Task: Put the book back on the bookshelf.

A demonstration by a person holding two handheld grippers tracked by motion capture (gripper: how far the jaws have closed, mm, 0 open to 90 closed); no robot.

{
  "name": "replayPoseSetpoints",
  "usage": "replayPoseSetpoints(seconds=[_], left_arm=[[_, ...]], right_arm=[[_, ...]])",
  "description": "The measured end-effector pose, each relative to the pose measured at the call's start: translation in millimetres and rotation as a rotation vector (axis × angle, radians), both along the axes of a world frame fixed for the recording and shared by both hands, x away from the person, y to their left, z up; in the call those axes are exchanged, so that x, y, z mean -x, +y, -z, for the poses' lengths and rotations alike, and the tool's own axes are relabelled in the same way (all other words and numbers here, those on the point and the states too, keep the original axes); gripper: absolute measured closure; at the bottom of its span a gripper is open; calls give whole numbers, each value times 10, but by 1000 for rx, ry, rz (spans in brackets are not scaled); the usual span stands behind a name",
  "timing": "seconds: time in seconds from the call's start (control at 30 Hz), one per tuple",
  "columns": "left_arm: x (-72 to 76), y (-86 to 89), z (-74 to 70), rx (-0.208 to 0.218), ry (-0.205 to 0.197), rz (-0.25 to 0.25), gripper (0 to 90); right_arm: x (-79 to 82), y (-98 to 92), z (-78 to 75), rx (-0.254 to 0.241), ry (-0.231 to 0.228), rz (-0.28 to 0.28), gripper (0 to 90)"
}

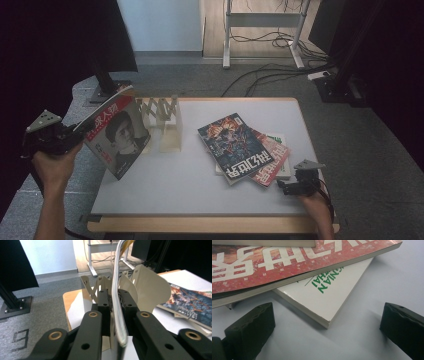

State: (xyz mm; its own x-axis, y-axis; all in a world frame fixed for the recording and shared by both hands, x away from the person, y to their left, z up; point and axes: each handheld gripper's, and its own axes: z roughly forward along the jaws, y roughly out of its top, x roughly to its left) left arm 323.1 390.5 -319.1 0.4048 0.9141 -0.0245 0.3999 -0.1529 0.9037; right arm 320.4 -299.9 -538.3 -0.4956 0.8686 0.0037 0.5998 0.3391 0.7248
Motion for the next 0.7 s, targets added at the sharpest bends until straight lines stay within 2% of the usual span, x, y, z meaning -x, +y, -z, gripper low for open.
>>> replayPoseSetpoints(seconds=[0.07,0.17,0.2,0.23,0.33,0.6,0.7], left_arm=[[-7,-12,-16,-11,4,-2,802],[-65,-67,-51,-31,40,-10,787],[-65,-67,-51,-31,40,-10,788],[-87,-91,-56,-46,62,-23,789],[-85,-107,-52,-65,82,-37,796],[-30,-43,25,-54,98,-42,786],[-33,-25,33,-49,102,-53,853]], right_arm=[[0,0,0,0,0,0,0],[0,-1,-1,1,1,-1,0],[0,-1,-1,1,1,-1,0],[0,-1,-1,1,1,-1,0],[0,-1,-1,1,1,-1,0],[0,0,0,0,0,0,0],[0,0,0,0,0,0,0]])
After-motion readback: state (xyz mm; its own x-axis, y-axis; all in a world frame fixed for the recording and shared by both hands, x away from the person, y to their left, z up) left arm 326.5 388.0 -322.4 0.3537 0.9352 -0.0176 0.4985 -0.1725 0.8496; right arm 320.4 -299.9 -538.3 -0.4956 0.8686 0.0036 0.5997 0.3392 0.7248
